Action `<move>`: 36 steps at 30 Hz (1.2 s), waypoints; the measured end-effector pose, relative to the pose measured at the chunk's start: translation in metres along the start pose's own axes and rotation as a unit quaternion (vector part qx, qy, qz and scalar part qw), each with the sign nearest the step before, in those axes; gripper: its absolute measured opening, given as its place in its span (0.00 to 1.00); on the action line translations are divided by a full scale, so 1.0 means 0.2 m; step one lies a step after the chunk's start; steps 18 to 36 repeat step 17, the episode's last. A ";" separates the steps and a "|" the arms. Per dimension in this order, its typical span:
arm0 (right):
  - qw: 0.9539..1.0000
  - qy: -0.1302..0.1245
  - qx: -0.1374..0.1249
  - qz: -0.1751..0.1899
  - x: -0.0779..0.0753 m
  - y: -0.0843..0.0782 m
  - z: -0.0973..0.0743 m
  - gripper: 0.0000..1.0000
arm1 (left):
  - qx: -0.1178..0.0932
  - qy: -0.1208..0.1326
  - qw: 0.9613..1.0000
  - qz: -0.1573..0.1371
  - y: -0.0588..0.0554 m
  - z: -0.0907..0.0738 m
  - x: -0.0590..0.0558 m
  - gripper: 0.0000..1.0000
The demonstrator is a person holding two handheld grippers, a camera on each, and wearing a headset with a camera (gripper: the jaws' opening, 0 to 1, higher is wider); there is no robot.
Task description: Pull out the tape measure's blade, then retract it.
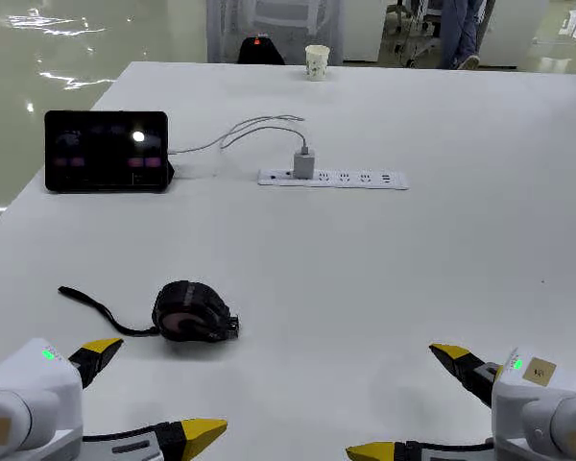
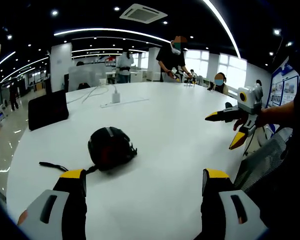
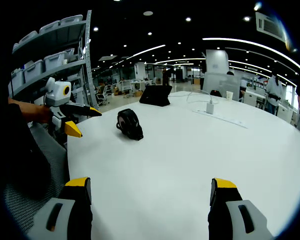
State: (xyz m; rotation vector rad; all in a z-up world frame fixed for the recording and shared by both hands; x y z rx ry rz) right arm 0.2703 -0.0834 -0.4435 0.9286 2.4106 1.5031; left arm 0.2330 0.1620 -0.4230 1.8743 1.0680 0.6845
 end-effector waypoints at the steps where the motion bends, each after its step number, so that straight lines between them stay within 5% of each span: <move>1: 1.000 -0.001 0.000 -0.001 0.00 0.00 0.00 0.99 | 0.001 -0.001 1.000 -0.001 0.00 0.00 0.00 0.93; 36: 1.000 -0.001 -0.001 -0.002 0.00 0.01 -0.01 0.99 | 0.002 0.003 1.000 0.002 0.00 0.00 0.01 0.97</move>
Point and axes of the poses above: the centre of the closed fingertips' face, and the gripper's own axes: z roughly forward along the fingers, x roughly to its left, y roughly out of its top, the point moved 3 cm from there along -z, roughly backward along the fingers, and after that the axes turned 7 degrees about z, right-handed, at the moved point
